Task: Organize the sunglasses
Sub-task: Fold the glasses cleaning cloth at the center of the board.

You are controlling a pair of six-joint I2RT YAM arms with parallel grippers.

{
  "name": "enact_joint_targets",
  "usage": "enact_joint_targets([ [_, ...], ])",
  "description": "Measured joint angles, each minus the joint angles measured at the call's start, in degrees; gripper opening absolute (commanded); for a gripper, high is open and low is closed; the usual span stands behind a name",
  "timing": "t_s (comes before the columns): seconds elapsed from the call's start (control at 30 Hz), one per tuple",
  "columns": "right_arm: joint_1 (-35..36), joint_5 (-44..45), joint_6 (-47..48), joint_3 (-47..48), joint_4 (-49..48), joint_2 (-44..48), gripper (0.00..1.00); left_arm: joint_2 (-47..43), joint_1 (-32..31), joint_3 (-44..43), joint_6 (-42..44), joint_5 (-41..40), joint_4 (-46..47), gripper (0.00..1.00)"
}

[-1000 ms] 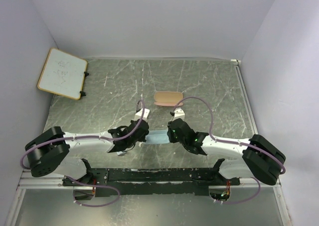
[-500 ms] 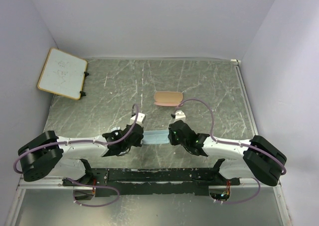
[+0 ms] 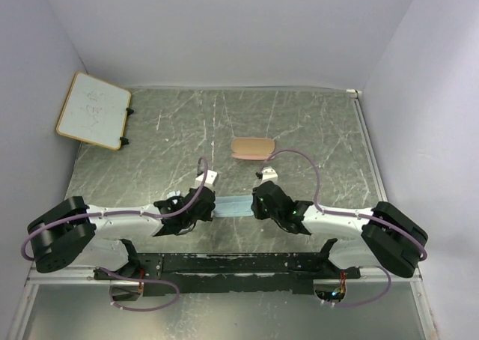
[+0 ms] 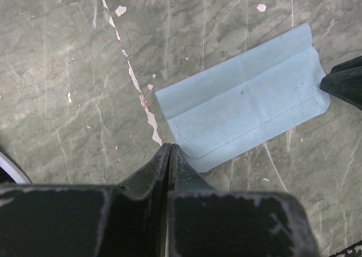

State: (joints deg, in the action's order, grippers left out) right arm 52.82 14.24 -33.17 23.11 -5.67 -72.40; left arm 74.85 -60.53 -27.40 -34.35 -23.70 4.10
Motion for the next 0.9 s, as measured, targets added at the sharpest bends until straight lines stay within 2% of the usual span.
enact_joint_targets([
  [0.67,-0.6,-0.9,-0.3,0.0,-0.9,-1.6,0.1,1.2,0.0,0.0,0.0,0.0,0.4,0.11],
  [0.9,-0.6,-0.8,-0.3,0.0,-0.9,-1.6,0.15,1.3,0.0,0.0,0.0,0.0,0.5,0.1],
])
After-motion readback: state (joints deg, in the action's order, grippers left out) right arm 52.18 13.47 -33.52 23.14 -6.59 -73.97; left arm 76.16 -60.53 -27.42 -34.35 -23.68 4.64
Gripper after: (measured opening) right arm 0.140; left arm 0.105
